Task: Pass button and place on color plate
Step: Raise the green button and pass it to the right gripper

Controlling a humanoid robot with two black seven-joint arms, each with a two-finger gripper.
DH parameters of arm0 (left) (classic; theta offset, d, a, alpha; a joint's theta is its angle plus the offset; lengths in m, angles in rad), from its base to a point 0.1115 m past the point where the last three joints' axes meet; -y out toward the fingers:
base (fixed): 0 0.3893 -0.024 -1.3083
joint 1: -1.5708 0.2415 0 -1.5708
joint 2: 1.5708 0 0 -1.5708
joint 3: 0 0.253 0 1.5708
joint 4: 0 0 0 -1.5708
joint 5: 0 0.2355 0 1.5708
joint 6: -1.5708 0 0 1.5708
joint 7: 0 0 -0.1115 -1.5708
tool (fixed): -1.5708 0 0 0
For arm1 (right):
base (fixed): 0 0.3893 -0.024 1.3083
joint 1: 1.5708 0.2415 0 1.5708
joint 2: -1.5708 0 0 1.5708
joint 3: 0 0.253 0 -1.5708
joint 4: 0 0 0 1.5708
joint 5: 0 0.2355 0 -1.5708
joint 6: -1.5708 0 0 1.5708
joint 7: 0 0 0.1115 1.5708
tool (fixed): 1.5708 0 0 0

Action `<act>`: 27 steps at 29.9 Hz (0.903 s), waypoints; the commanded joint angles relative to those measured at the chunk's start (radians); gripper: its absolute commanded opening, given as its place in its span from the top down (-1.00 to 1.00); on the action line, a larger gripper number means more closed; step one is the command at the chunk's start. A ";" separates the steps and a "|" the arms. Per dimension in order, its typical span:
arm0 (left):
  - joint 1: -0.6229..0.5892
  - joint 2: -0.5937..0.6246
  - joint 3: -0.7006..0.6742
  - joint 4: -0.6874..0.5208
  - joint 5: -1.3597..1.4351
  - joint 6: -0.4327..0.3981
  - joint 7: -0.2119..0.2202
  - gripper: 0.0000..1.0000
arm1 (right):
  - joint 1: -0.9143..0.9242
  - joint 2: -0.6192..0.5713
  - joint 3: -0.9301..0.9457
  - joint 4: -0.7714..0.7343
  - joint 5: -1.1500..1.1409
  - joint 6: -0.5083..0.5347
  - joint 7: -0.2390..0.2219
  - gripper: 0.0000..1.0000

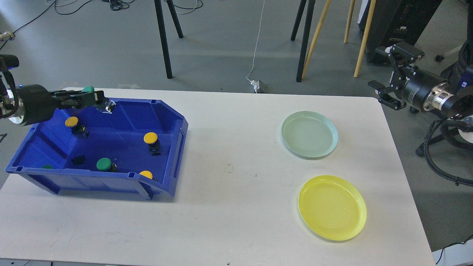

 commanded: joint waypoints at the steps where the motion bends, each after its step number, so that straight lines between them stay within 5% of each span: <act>1: -0.054 -0.016 -0.095 -0.022 -0.054 -0.043 0.025 0.44 | 0.005 -0.001 0.014 0.044 0.009 -0.002 -0.012 -0.98; 12: -0.263 -0.354 -0.097 -0.027 -0.076 -0.029 0.126 0.45 | 0.083 0.057 0.028 0.131 0.177 -0.014 -0.151 -0.98; 27: -0.270 -0.646 -0.086 0.084 0.047 0.227 0.111 0.51 | 0.221 0.192 0.025 0.141 0.343 -0.068 -0.265 -0.98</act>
